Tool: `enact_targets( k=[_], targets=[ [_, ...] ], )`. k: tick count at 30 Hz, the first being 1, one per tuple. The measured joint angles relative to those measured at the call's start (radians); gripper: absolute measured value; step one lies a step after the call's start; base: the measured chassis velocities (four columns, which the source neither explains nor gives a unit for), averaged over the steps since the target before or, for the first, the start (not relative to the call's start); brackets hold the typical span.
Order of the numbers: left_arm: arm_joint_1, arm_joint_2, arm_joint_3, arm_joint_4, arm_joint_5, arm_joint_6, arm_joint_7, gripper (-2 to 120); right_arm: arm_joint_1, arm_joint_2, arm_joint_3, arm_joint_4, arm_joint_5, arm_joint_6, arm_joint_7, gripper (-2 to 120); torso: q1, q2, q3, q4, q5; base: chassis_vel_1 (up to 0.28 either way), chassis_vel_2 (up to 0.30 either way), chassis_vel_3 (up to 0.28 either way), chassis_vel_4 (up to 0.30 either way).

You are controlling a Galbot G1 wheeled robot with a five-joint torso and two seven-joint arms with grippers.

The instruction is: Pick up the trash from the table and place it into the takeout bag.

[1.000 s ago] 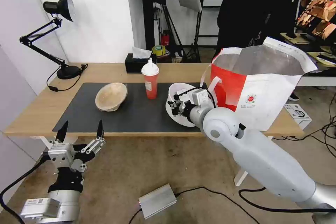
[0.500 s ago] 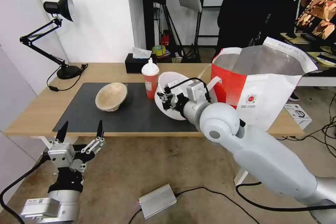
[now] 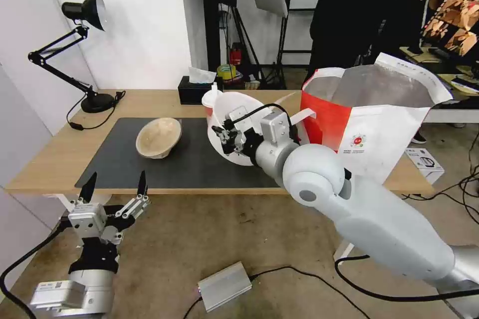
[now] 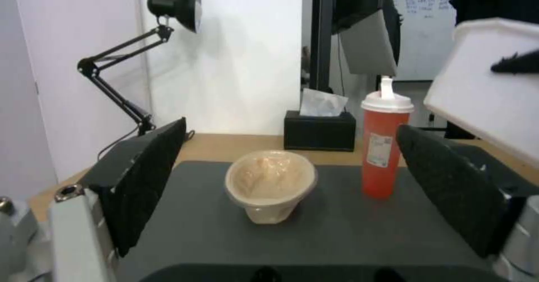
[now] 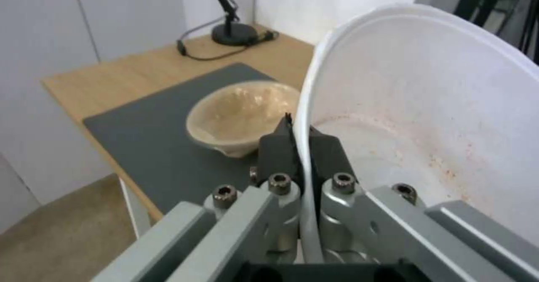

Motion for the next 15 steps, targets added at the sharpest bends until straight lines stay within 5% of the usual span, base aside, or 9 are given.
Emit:
enact_targets(
  k=[15],
  targets=[
    [-0.007, 0.005, -0.005, 0.001, -0.016, 0.000, -0.001, 100, 0.118, -0.049, -0.001, 0.023, 0.097, -0.001, 0.014, 0, 0.000, 0.000, 0.000, 0.0000, 0.0001, 0.000, 0.000, 0.000, 0.000]
  ],
)
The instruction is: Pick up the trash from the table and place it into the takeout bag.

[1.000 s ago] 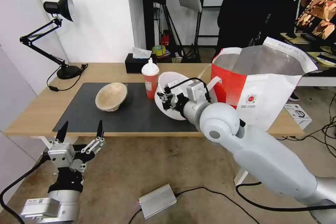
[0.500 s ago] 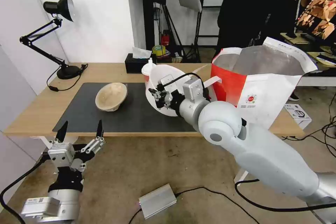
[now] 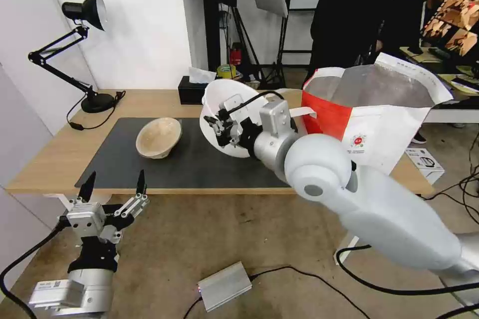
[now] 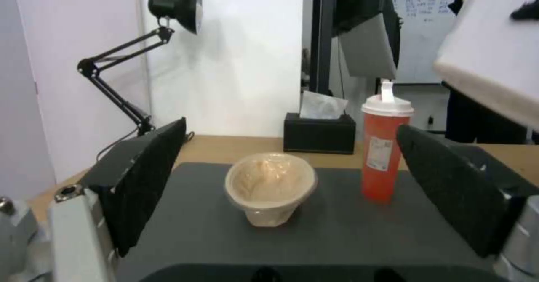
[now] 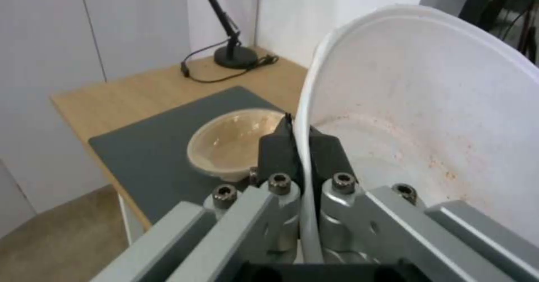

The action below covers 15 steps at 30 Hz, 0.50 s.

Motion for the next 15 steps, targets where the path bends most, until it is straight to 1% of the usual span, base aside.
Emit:
enact_targets(
  k=[4, 15],
  targets=[
    [-0.004, 0.000, 0.003, 0.001, -0.001, 0.000, 0.000, 100, 0.063, -0.043, 0.002, 0.009, 0.082, 0.000, 0.010, 0, 0.000, 0.000, 0.000, 0.0000, 0.0000, 0.000, 0.000, 0.000, 0.000],
    [-0.009, 0.005, 0.003, 0.001, -0.002, 0.000, 0.000, 100, 0.156, -0.126, 0.034, 0.024, 0.192, 0.000, 0.020, 0, 0.000, 0.000, 0.000, 0.0000, 0.0000, 0.000, 0.000, 0.000, 0.000]
  ],
)
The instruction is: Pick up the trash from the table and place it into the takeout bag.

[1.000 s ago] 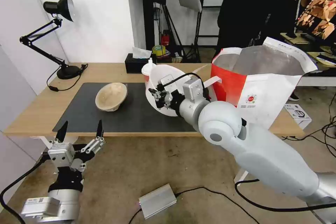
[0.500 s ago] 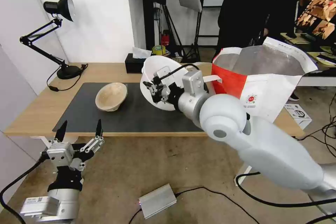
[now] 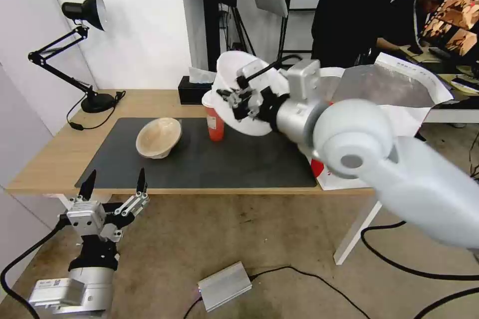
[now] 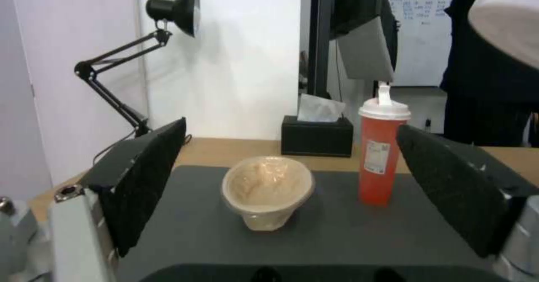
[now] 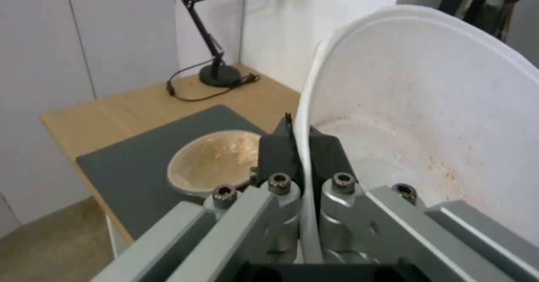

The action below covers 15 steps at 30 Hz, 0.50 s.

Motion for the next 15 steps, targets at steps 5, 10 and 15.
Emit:
enact_targets(
  k=[5, 10, 15],
  targets=[
    [-0.001, 0.001, 0.003, 0.000, 0.000, 0.000, 0.000, 100, 0.034, -0.028, 0.013, 0.000, 0.035, 0.000, 0.002, 0, 0.000, 0.000, 0.000, 0.0000, 0.0000, 0.000, 0.000, 0.000, 0.000],
    [-0.004, 0.000, 0.007, 0.003, -0.001, 0.000, 0.000, 100, 0.081, -0.062, 0.024, -0.005, 0.073, 0.000, 0.002, 0, 0.000, 0.000, 0.000, 0.0000, -0.0001, 0.000, 0.000, 0.000, 0.000],
    [-0.005, -0.002, 0.010, 0.005, -0.001, 0.000, 0.000, 100, 0.111, -0.088, 0.034, -0.020, 0.093, 0.000, 0.001, 0, 0.000, 0.000, 0.000, 0.0000, 0.0000, 0.000, 0.000, 0.000, 0.000]
  ],
)
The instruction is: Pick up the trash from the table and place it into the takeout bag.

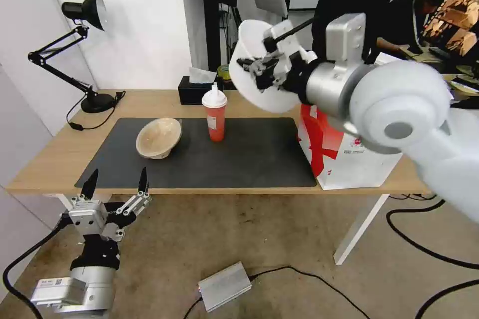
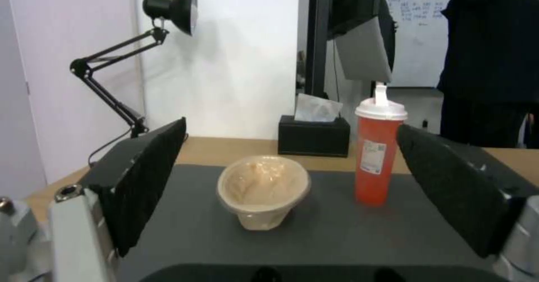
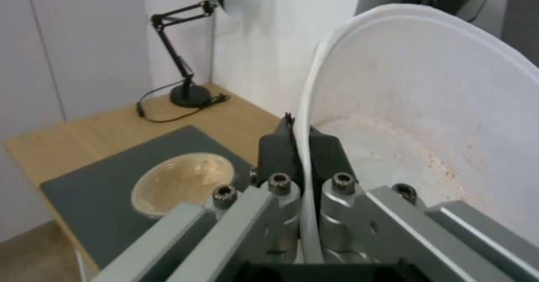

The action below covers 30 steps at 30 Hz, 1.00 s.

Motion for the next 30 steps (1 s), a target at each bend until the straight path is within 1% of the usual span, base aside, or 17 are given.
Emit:
enact_targets(
  k=[7, 11, 21, 29, 30],
  targets=[
    [0.000, 0.002, 0.001, 0.002, -0.001, 0.000, 0.000, 100, 0.041, -0.034, 0.005, -0.042, 0.006, 0.000, -0.018, 0, 0.000, 0.000, 0.000, 0.0000, 0.0000, 0.000, 0.000, 0.000, 0.000],
    [-0.002, 0.003, 0.000, 0.004, -0.003, -0.001, 0.000, 100, 0.071, -0.066, 0.018, -0.079, 0.012, -0.001, -0.037, 0, 0.000, 0.000, 0.000, 0.0000, 0.0000, 0.000, 0.000, 0.000, 0.000],
    [-0.003, 0.008, -0.005, 0.002, -0.019, -0.001, 0.000, 100, 0.089, -0.107, 0.041, -0.147, 0.009, -0.001, -0.066, 0, 0.000, 0.000, 0.000, 0.0001, 0.0000, 0.000, 0.000, 0.000, 0.000],
    [-0.004, 0.009, -0.005, 0.001, -0.021, -0.001, 0.001, 100, 0.083, -0.176, 0.049, -0.200, -0.030, -0.001, -0.114, 0, 0.000, 0.000, 0.000, 0.0000, 0.0000, 0.000, 0.000, 0.000, 0.000],
    [-0.004, 0.009, -0.005, 0.001, -0.021, -0.001, 0.001, 100, 0.083, -0.176, 0.049, -0.200, -0.030, -0.001, -0.114, 0, 0.000, 0.000, 0.000, 0.0000, 0.0000, 0.000, 0.000, 0.000, 0.000]
  ],
)
